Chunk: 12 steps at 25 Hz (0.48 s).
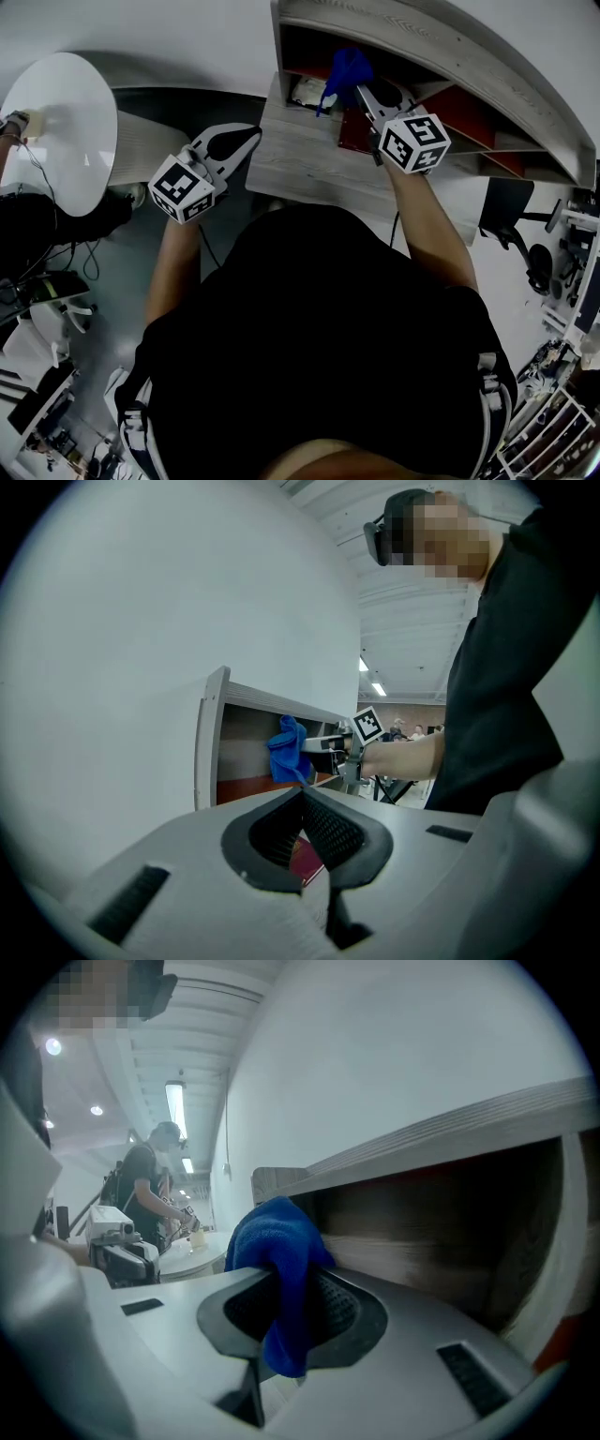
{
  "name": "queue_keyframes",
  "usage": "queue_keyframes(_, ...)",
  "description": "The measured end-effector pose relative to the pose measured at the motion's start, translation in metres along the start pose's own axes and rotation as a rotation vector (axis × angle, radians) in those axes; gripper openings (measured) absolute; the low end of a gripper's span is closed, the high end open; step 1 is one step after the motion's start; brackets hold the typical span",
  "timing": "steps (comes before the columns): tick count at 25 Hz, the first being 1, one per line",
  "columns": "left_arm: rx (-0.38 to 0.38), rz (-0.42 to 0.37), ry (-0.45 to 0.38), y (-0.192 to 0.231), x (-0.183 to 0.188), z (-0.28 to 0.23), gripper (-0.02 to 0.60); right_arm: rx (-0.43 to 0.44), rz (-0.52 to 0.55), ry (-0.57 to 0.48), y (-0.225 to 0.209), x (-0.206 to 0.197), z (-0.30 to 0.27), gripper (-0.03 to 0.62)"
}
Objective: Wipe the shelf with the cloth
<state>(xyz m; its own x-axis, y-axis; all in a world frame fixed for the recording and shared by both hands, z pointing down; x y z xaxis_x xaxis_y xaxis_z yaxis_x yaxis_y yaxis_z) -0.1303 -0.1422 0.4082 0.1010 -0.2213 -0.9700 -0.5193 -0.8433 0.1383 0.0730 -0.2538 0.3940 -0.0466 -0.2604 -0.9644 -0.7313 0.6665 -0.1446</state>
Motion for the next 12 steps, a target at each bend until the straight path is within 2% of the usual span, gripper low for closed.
queue_keyframes(6, -0.006, 0.004, 0.012, 0.004, -0.005, -0.004, 0.014, 0.005, 0.089, 0.07, 0.0, -0.009, -0.032, 0.071)
queue_keyframes(12, -0.015, 0.016, 0.013, 0.008, -0.009, -0.009, 0.014, 0.027, 0.082, 0.158, -0.004, -0.032, -0.065, 0.071)
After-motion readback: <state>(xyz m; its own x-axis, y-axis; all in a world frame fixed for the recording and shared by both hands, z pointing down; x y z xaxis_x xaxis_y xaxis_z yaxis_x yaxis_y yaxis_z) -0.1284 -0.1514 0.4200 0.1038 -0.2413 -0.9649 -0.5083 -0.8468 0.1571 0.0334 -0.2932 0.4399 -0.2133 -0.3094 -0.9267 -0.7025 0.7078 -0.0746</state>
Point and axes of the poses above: the fingertips, and each gripper's own axes: z backward along the fingers, y to its left, x out of its top, the point moved 3 cm from there along z, backward along the fingers, and after that the axes turned 1 degree about y, right-handed, at the moved point
